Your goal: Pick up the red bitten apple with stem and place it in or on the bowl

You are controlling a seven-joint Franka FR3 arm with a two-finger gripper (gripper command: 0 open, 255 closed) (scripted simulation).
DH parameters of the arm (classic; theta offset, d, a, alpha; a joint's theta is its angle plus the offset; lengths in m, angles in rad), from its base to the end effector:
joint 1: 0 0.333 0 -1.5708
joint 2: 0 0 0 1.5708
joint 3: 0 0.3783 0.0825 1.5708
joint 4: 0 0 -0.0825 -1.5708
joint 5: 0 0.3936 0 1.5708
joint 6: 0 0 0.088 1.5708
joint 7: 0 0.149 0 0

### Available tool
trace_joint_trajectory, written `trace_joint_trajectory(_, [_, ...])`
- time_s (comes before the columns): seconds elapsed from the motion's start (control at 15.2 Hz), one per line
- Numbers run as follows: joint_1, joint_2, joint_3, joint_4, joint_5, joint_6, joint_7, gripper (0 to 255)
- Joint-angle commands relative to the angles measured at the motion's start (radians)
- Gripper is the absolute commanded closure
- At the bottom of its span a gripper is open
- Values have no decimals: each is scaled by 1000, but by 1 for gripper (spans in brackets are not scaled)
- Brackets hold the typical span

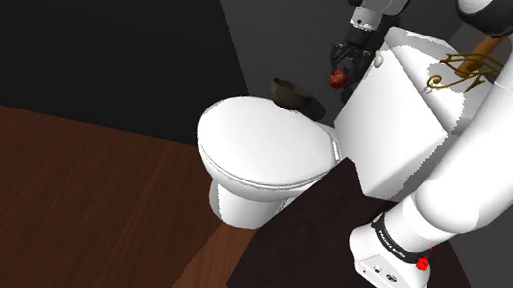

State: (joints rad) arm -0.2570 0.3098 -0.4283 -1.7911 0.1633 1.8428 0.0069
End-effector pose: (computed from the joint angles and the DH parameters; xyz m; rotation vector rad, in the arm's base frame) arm 0.5050 -0.3637 0.3887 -2.8175 1.1103 0.3134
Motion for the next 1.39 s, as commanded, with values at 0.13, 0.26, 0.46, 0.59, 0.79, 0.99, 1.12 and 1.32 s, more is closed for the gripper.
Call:
trace_joint_trajectory(0.13, [10,-1,6,35,0,-34,21,255])
trace_joint_trajectory(0.26, [27,29,23,83,15,-51,55,255])
trace_joint_trajectory(0.46, [49,82,47,166,36,-81,105,255])
trace_joint_trajectory(0.59, [62,121,62,230,50,-104,138,255])
trace_joint_trajectory(0.79, [78,189,85,341,71,-144,187,255])
trace_joint_trajectory(0.99, [85,231,97,384,82,-143,208,255])
trace_joint_trajectory(1.12, [86,238,99,367,85,-120,205,255])
trace_joint_trajectory(1.32, [87,249,101,344,89,-86,200,255])
